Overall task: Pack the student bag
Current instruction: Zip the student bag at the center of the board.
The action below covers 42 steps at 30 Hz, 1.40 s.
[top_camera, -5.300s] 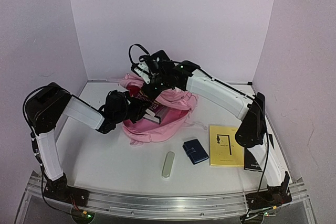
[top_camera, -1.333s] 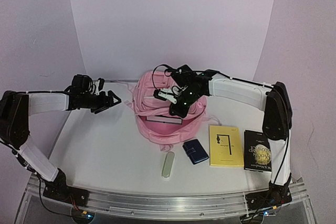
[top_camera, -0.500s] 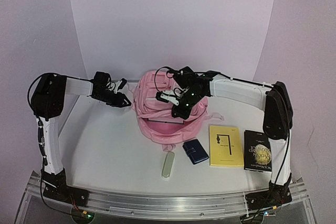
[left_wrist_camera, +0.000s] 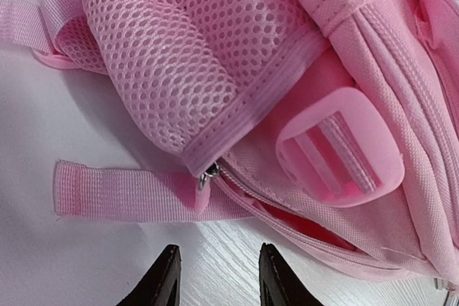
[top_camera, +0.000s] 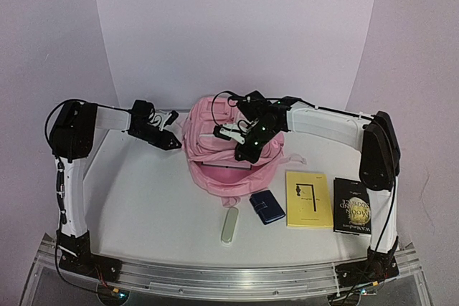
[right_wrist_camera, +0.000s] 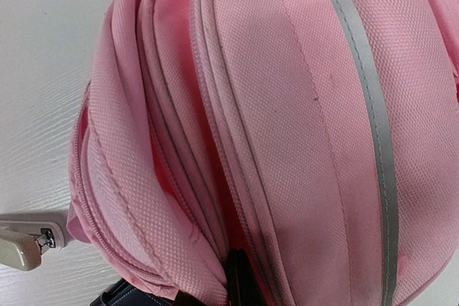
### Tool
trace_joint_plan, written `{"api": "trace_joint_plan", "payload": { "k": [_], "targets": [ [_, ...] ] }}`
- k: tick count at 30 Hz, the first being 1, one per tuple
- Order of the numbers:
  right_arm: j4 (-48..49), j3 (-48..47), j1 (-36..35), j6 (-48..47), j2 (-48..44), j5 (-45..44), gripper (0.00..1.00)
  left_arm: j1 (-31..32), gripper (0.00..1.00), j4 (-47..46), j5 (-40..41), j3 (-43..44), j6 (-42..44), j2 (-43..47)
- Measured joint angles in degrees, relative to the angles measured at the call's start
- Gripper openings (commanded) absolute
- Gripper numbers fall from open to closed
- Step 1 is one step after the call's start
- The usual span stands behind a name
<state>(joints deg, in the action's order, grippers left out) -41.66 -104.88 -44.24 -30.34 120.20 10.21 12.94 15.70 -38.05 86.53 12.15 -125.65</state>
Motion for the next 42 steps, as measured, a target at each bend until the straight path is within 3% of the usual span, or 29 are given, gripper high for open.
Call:
{"api": "trace_joint_plan", "payload": {
  "k": [6, 16, 25, 42],
  "targets": [
    [-0.1, 0.0, 0.1, 0.2, 0.0, 0.2, 0.03, 0.3, 0.36, 0.6, -0.8, 3.8, 1.8, -2.5],
    [-0.5, 0.0, 0.2, 0.4, 0.0, 0.4, 0.02, 1.3, 0.24, 1.3, -1.8, 7.0, 4.8, -6.4],
    [-1.2, -0.9, 0.2, 1.8, 0.4, 0.2, 0.0, 1.4, 0.0, 1.3, -2.3, 7.1, 6.0, -6.8],
    [-5.4, -7.6, 0.2, 9.7, 6.7, -0.8, 0.0, 4.0, 0.0, -1.1, 5.4, -6.8, 3.9, 4.5]
  ]
}}
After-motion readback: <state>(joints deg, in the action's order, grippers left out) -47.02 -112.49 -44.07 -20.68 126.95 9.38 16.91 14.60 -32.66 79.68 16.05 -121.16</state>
